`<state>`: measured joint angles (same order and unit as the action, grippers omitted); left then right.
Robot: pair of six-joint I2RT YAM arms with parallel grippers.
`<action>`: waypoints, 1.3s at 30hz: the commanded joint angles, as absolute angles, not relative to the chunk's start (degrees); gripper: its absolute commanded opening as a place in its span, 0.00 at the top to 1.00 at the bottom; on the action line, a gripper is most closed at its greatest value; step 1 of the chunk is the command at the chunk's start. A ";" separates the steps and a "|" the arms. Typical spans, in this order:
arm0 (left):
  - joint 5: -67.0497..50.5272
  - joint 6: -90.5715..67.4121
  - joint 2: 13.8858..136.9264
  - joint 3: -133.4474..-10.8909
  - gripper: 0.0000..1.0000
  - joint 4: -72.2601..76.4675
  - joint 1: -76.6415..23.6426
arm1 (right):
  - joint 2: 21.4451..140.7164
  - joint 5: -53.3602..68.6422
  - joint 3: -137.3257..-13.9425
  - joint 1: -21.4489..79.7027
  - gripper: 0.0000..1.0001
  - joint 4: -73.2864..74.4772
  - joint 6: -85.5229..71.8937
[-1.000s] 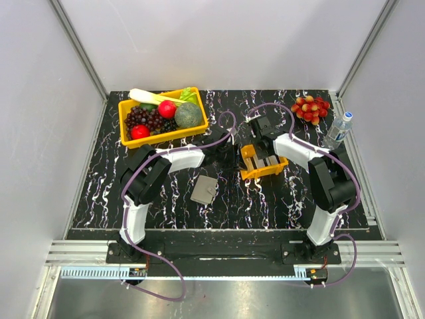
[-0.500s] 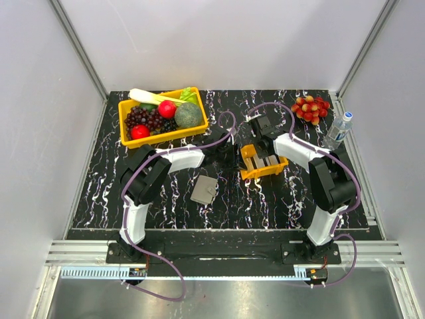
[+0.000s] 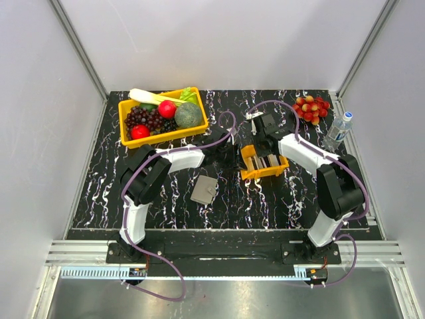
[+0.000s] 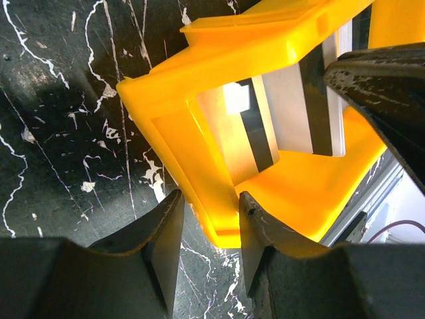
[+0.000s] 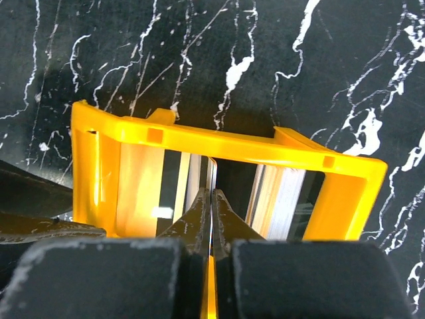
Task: Put the credit cards into the card holder
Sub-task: Pick up the credit card from the storage box.
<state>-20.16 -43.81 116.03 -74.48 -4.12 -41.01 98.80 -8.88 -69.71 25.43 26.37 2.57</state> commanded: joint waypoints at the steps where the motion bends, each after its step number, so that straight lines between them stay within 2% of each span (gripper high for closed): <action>1: -21.27 -42.45 114.43 -74.36 0.61 -2.46 -41.31 | 97.12 -4.05 -69.00 25.31 1.00 26.54 2.20; 9: -21.62 -42.54 114.43 -74.27 0.61 -2.29 -41.22 | 99.75 -0.70 -68.91 25.40 1.00 26.46 1.76; 15: -21.80 -42.63 114.52 -74.36 0.61 -2.29 -41.31 | 101.51 -0.88 -69.43 25.31 0.92 27.25 1.41; 22: -21.88 -42.63 114.70 -74.70 0.61 -2.29 -41.31 | 101.51 2.19 -70.66 25.40 0.88 27.33 0.79; 35: -21.88 -42.63 114.44 -74.62 0.62 -2.55 -41.31 | 100.37 0.63 -70.75 25.31 0.59 27.78 0.35; 39: -21.10 -42.63 114.00 -74.18 0.62 -2.46 -41.22 | 97.92 1.31 -69.79 25.31 0.59 26.11 -2.02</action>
